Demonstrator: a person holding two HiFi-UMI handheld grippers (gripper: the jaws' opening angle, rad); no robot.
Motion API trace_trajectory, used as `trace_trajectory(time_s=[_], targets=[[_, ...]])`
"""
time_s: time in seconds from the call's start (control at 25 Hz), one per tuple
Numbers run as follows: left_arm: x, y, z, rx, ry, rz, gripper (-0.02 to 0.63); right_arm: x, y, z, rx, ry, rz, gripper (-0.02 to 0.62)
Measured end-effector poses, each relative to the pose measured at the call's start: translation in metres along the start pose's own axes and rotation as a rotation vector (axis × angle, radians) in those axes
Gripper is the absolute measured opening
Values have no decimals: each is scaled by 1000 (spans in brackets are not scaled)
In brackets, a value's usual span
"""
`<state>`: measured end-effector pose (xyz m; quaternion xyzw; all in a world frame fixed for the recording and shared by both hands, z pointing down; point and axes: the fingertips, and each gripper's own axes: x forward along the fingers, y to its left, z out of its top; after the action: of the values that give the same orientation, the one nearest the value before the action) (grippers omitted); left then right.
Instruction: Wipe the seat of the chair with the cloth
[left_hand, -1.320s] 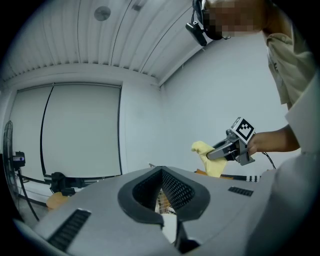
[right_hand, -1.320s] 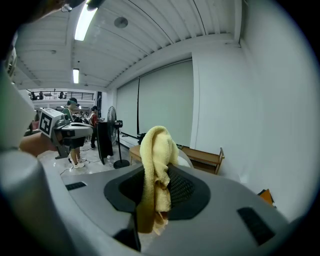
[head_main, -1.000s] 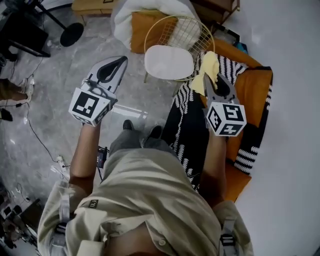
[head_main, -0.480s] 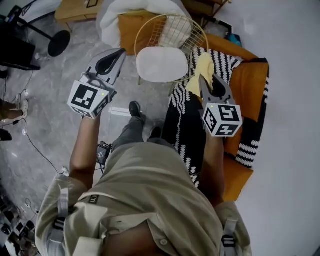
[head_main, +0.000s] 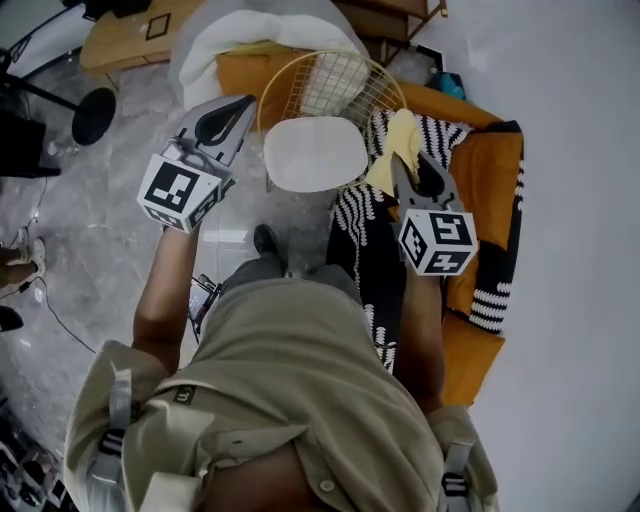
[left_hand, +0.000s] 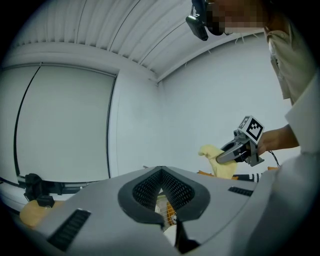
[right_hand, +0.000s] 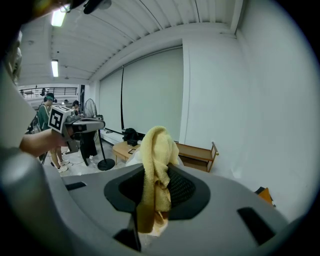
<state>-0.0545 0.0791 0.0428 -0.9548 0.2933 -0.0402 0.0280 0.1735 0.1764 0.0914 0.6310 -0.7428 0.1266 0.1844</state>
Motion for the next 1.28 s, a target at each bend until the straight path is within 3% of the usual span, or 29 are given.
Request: trace_trajectory(time_s=[0.32, 0.84, 1.0, 1.28], targets=[[28, 40, -26, -41, 46, -5, 15, 65, -3, 7, 8, 35, 19, 114], [67, 87, -68, -71, 195, 141, 15, 193, -38, -16, 26, 139, 184, 114], [76, 100, -106, -108, 265, 171, 15, 250, -45, -49, 37, 210, 216, 115], [75, 116, -193, -215, 379, 280, 16, 367, -43, -147, 2, 371, 268, 118]])
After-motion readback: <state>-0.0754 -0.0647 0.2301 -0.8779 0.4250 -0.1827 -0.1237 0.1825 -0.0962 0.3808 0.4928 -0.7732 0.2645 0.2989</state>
